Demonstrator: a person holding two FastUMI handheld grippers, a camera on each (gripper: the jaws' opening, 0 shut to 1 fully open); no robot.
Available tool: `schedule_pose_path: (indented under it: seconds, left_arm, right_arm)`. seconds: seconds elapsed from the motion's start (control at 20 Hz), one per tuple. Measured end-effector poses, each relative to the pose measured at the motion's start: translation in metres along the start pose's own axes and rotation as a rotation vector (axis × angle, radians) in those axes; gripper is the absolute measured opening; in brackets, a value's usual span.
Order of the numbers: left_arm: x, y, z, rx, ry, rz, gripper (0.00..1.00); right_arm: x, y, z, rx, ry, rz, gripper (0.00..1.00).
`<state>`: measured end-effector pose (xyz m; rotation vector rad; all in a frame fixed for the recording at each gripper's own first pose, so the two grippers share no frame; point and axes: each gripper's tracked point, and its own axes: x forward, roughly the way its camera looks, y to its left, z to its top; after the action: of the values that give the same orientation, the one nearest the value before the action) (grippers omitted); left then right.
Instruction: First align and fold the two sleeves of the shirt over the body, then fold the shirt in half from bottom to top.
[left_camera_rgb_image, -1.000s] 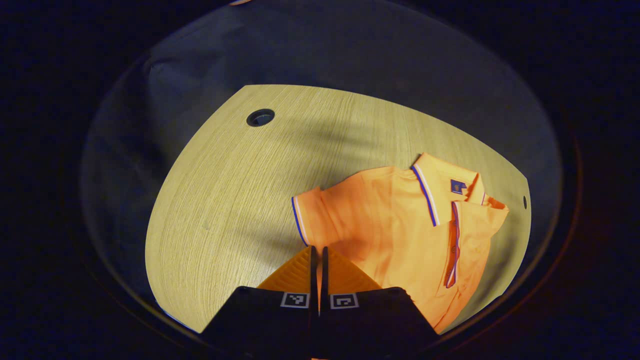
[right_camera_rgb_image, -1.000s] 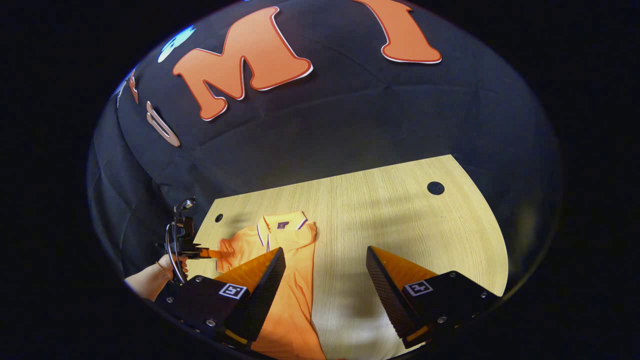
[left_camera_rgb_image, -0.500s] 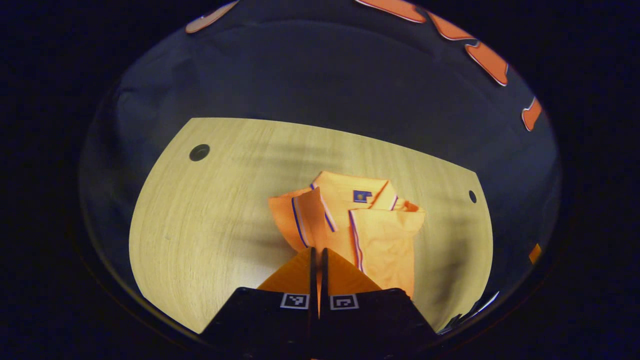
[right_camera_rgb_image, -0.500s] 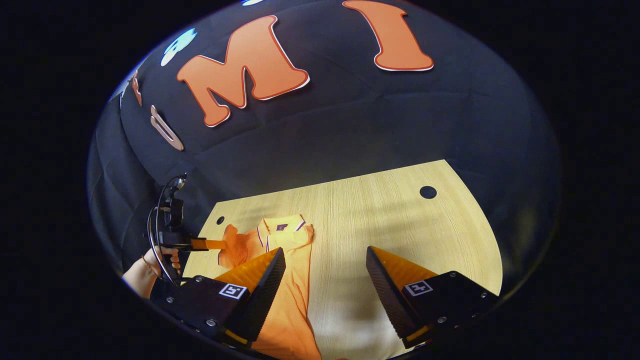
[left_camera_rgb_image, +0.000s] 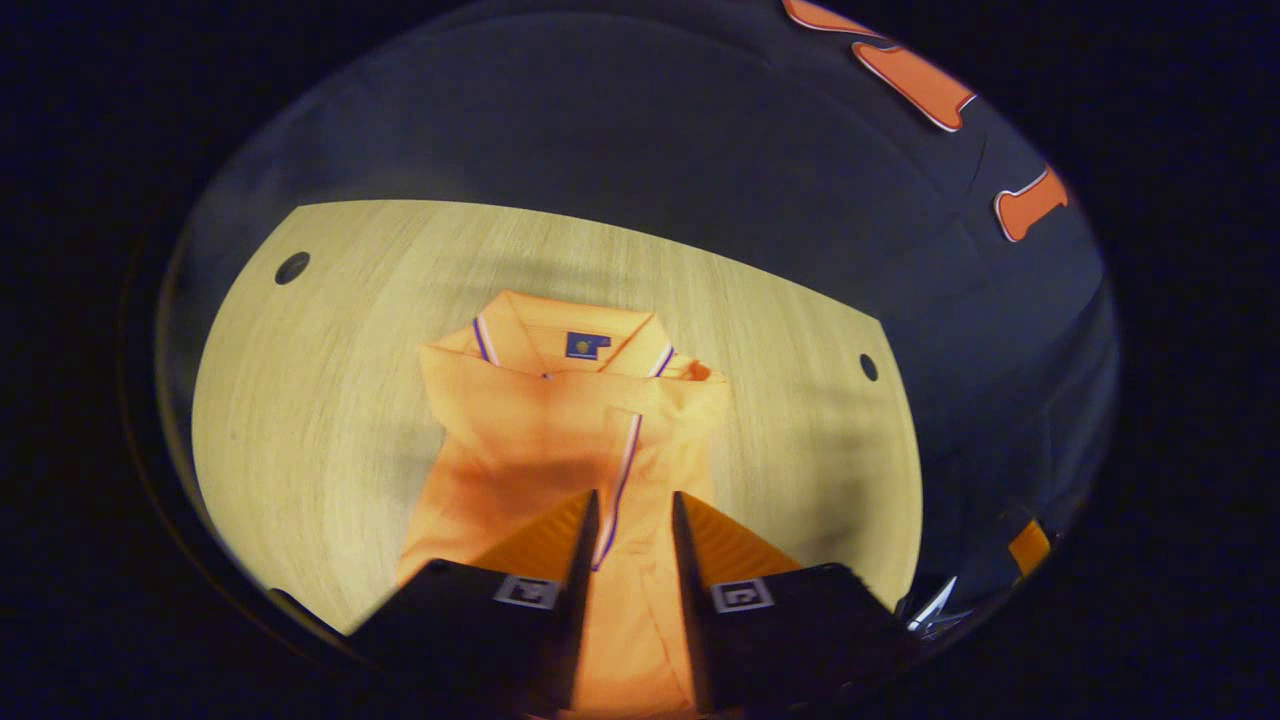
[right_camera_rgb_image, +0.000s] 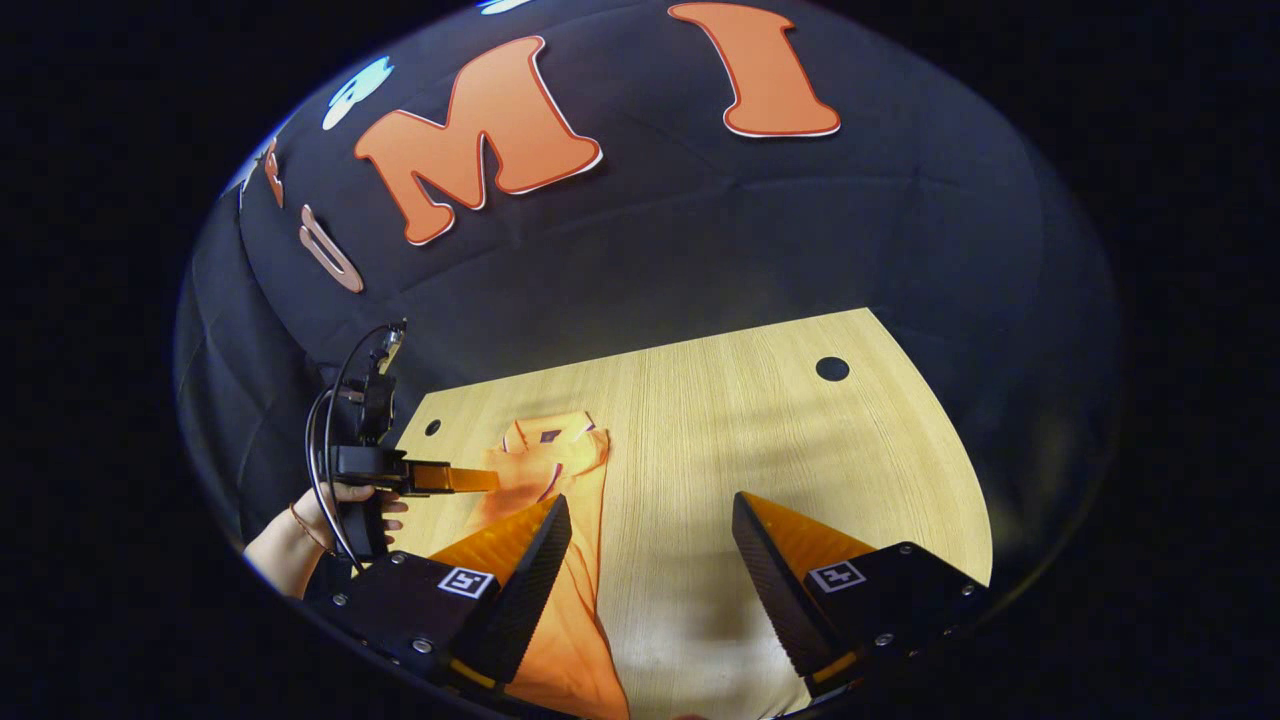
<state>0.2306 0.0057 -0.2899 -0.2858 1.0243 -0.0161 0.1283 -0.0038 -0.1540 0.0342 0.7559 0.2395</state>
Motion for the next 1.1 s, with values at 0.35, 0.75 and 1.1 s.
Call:
schedule_pose_path:
  seconds: [0.35,0.75,1.1]
  left_arm:
    - [-0.068,0.018,-0.019,0.015,-0.112,0.009,0.99]
    - [-0.147,0.091,-0.095,0.045,-0.124,0.044,0.99]
    - [-0.19,0.142,-0.185,0.111,-0.071,0.041,0.99]
  right_arm:
    - [-0.002,0.029,-0.021,-0.045,0.029,0.017,0.99]
    - [-0.012,0.099,-0.088,-0.142,0.109,0.008,0.99]
    - [-0.037,0.12,-0.184,-0.194,0.201,-0.062,0.99]
